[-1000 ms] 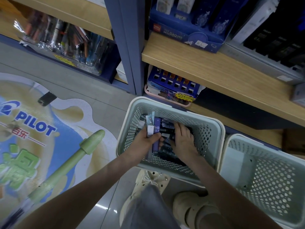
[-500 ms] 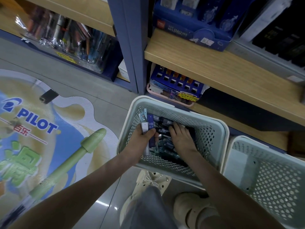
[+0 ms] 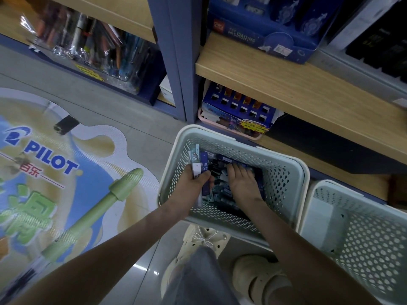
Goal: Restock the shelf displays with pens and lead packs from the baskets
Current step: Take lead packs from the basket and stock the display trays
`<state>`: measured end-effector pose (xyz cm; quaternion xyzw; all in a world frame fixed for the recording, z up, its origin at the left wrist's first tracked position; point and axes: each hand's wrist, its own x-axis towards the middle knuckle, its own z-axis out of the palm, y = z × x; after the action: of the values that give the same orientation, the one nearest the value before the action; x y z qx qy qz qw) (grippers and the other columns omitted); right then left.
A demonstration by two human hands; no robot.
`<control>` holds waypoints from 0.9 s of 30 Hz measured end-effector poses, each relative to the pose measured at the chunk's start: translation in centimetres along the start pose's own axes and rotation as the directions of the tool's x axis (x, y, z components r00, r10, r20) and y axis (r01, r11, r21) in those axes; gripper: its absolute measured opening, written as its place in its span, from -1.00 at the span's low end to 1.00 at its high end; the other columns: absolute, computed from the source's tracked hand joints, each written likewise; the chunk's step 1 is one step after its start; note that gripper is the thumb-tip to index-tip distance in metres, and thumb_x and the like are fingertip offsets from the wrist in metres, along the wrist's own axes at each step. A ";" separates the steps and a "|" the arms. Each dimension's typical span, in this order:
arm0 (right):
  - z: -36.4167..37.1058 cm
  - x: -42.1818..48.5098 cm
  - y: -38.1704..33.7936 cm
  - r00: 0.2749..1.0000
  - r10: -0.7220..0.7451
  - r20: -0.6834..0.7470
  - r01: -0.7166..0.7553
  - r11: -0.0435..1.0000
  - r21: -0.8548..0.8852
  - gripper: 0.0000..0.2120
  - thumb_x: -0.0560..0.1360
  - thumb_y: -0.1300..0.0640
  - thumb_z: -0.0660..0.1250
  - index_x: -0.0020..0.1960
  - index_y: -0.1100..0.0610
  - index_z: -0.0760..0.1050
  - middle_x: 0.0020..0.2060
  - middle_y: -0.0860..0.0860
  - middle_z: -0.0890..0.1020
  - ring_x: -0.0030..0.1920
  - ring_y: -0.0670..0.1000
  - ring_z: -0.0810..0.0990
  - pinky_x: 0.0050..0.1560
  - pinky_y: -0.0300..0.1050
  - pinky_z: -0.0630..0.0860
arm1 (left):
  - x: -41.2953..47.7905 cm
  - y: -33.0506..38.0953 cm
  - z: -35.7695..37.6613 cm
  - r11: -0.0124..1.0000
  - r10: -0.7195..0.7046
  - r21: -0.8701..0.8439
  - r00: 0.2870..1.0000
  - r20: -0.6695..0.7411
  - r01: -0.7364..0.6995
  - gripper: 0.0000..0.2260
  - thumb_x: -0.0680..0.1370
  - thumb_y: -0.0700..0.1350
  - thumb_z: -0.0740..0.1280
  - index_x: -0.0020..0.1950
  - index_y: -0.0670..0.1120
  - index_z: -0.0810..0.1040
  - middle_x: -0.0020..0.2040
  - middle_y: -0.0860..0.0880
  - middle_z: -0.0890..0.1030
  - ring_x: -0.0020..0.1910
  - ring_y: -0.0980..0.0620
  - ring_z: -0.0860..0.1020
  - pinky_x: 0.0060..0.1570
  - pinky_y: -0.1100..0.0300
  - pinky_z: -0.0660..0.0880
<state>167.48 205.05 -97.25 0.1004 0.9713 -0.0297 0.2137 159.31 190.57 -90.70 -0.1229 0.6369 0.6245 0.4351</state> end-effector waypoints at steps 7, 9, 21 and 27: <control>-0.1 0.3 -0.1 0.994 -0.019 -0.106 0.019 1.000 0.002 -0.27 -0.21 0.35 0.58 -0.02 0.27 0.58 -0.20 0.13 0.56 -0.14 0.12 0.42 -0.15 -0.05 0.44 | 0.3 -0.2 0.0 1.000 -0.015 -0.019 1.000 0.002 0.015 -0.89 0.61 -0.26 0.25 0.12 -0.21 0.38 -0.19 -0.12 0.57 -0.32 0.07 0.56 -0.26 0.22 0.52; -0.1 0.0 -0.2 0.993 -0.031 -0.110 0.033 0.999 0.018 -0.32 -0.20 0.36 0.57 -0.06 0.25 0.59 -0.24 0.12 0.56 -0.19 0.13 0.51 -0.23 -0.09 0.49 | 0.3 -0.2 0.0 1.000 -0.018 -0.017 1.000 -0.004 0.018 -0.88 0.61 -0.26 0.26 0.13 -0.22 0.39 -0.18 -0.13 0.58 -0.33 0.08 0.56 -0.27 0.24 0.52; 0.1 -0.2 0.2 0.979 -0.138 -0.147 0.135 0.990 -0.028 -0.38 -0.10 0.35 0.57 -0.02 0.33 0.62 -0.28 0.16 0.61 -0.28 0.15 0.59 -0.22 -0.10 0.55 | 0.3 -0.6 0.0 0.999 0.003 0.039 1.000 -0.022 -0.002 -0.82 0.61 -0.24 0.26 0.18 -0.27 0.39 -0.15 -0.13 0.58 -0.31 0.08 0.57 -0.27 0.24 0.52; -1.4 -1.7 0.5 0.981 -0.082 -0.178 0.087 0.996 0.024 -0.32 -0.16 0.41 0.54 -0.02 0.33 0.61 -0.27 0.17 0.62 -0.27 0.16 0.61 -0.20 -0.07 0.57 | -0.4 0.4 -0.5 0.996 0.029 0.083 0.999 -0.022 -0.027 -0.86 0.62 -0.25 0.24 0.16 -0.26 0.39 -0.17 -0.12 0.57 -0.28 0.05 0.55 -0.24 0.25 0.53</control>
<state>168.52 205.34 -95.22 0.0646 0.9892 -0.0451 0.1238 159.10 190.02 -90.21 -0.1029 0.6689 0.6021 0.4237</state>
